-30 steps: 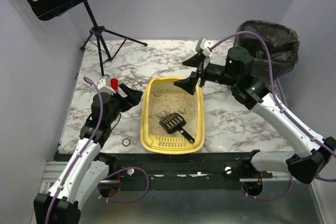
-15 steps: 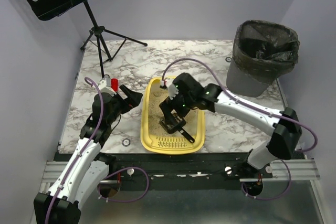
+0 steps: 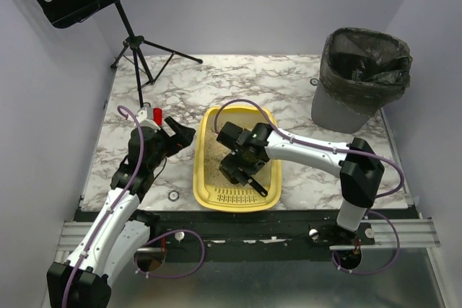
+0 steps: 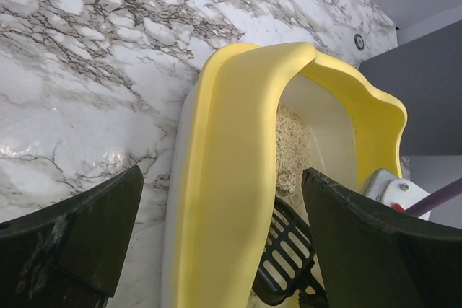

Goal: Clean the litter box

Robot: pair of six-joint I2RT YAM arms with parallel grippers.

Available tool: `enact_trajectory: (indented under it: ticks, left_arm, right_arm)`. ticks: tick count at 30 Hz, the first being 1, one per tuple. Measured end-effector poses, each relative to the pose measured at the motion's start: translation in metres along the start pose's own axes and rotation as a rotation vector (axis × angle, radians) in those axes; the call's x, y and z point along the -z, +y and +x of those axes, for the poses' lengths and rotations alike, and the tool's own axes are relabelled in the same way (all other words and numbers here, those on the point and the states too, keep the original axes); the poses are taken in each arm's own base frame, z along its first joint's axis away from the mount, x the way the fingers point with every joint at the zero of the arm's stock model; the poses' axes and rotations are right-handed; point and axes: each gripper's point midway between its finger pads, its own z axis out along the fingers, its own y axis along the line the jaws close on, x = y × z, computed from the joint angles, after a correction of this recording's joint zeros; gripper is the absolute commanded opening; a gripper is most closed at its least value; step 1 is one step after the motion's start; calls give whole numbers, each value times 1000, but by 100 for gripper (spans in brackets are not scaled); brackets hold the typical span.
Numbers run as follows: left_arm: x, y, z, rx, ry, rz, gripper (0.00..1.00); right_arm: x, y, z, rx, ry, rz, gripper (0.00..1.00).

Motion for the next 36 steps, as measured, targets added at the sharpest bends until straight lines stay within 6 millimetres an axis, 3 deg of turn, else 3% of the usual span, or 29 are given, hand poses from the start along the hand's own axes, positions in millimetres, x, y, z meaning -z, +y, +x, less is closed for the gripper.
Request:
enact_trajectory:
  ticks: [9, 13, 16, 18, 19, 23, 31, 34, 36]
  left_arm:
    - [-1, 5, -5, 1, -26, -28, 99]
    - [4, 8, -10, 4, -58, -44, 99]
    - [10, 7, -15, 9, -95, -39, 99]
    - [15, 5, -20, 12, -120, -28, 99]
    - [17, 3, -21, 12, -128, -23, 99]
    - [20, -3, -26, 9, -148, 11, 99]
    - [24, -47, -27, -44, -127, 234, 99]
    - [29, -67, -25, -94, -112, 342, 99]
    - [33, -79, -23, -132, -104, 418, 99]
  right_arm:
    - [-4, 10, 15, -3, 63, 27, 72]
    - [-13, 16, 16, -11, 88, 29, 48]
    - [-19, 18, 20, -23, 111, 32, 45]
    - [-18, 18, 20, -28, 114, 33, 40]
    - [-17, 18, 19, -31, 111, 34, 28]
    - [-1, 16, 7, -54, 51, 38, 20]
    - [53, 3, -10, -87, -137, 36, 20]
    - [59, -2, -7, -90, -156, 50, 20]
    - [58, -4, -3, -91, -154, 54, 13]
